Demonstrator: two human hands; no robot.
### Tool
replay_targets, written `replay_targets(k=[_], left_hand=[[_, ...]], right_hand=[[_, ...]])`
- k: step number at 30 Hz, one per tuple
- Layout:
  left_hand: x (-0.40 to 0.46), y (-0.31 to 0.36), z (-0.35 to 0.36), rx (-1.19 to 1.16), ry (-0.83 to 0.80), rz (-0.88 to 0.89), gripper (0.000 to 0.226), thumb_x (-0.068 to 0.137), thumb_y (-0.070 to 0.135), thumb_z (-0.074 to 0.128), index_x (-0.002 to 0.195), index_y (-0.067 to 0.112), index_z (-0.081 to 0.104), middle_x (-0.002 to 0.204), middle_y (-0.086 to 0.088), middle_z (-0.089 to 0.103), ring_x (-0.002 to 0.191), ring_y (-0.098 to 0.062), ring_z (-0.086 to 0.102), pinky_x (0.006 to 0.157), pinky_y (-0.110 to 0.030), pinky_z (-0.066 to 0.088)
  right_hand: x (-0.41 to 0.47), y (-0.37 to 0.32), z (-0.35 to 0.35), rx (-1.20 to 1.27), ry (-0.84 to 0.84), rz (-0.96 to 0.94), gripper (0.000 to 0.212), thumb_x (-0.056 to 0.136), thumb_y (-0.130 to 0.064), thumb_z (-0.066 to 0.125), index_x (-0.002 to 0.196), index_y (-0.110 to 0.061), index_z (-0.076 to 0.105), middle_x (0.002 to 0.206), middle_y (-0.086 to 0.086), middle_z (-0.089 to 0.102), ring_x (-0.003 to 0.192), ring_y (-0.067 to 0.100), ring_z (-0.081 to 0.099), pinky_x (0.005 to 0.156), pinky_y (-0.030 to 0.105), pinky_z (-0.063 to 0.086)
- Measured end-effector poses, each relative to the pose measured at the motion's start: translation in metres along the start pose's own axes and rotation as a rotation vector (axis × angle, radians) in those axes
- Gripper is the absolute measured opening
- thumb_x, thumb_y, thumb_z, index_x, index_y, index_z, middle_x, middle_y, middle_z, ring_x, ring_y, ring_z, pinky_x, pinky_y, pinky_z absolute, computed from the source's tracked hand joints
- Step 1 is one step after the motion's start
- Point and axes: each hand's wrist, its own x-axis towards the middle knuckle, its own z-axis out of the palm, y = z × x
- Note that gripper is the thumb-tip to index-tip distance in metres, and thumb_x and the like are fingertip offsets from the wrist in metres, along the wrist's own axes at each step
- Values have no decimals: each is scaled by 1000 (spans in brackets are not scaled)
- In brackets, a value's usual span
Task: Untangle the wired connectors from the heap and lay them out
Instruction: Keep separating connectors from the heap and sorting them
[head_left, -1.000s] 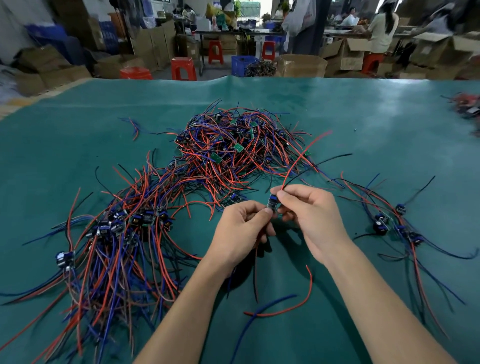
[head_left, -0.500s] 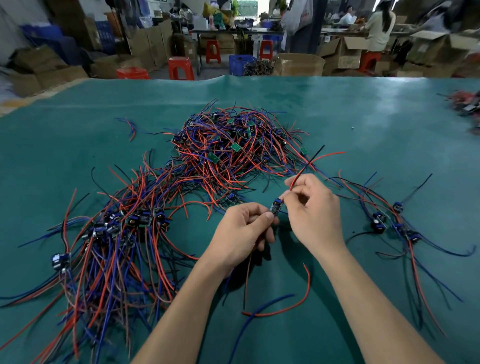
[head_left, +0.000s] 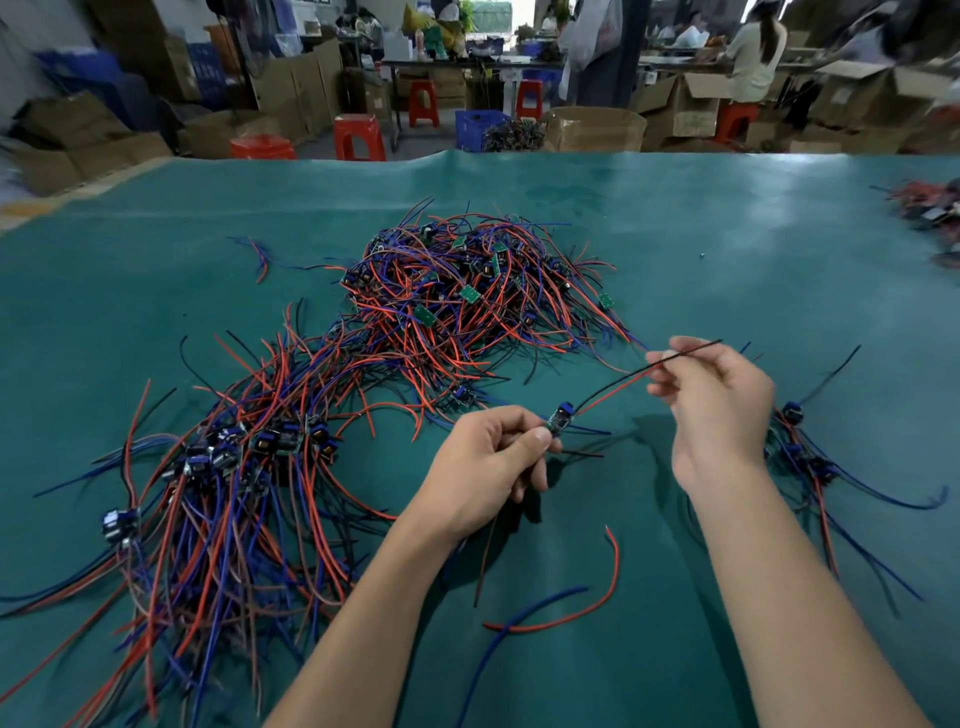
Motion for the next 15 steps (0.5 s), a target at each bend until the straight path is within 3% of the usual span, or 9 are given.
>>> replay_targets(k=[5, 8, 11, 15], left_hand=[[0, -1, 2, -59, 55, -22, 21, 104, 9, 49, 91, 3, 64, 61, -2, 64, 45, -10, 45, 49, -15, 37], [1, -2, 2, -152, 152, -36, 20, 105, 9, 46, 96, 0, 61, 65, -3, 66, 48, -11, 48, 48, -14, 37], [1, -1, 3, -203, 199, -39, 20, 105, 9, 44, 95, 5, 60, 66, -1, 68, 48, -9, 52, 43, -15, 35], [0, 1, 4, -213, 164, -38, 19, 104, 9, 47, 91, 5, 60, 70, -4, 69, 50, -10, 52, 44, -16, 38]], right_hand=[[7, -8, -9, 264, 186, 115, 21, 95, 12, 57, 87, -7, 61, 86, 14, 67, 74, 17, 71, 75, 26, 58], [1, -8, -5, 283, 252, 166, 17, 97, 8, 56, 88, -7, 58, 98, 24, 66, 76, 21, 71, 79, 29, 62], [-18, -5, 10, 166, 54, 260, 13, 98, 3, 56, 88, -4, 62, 84, 21, 71, 69, 23, 70, 64, 26, 61], [-44, 5, 28, -161, -488, 258, 11, 92, -10, 71, 81, -9, 74, 76, 10, 73, 67, 20, 67, 56, 27, 55]])
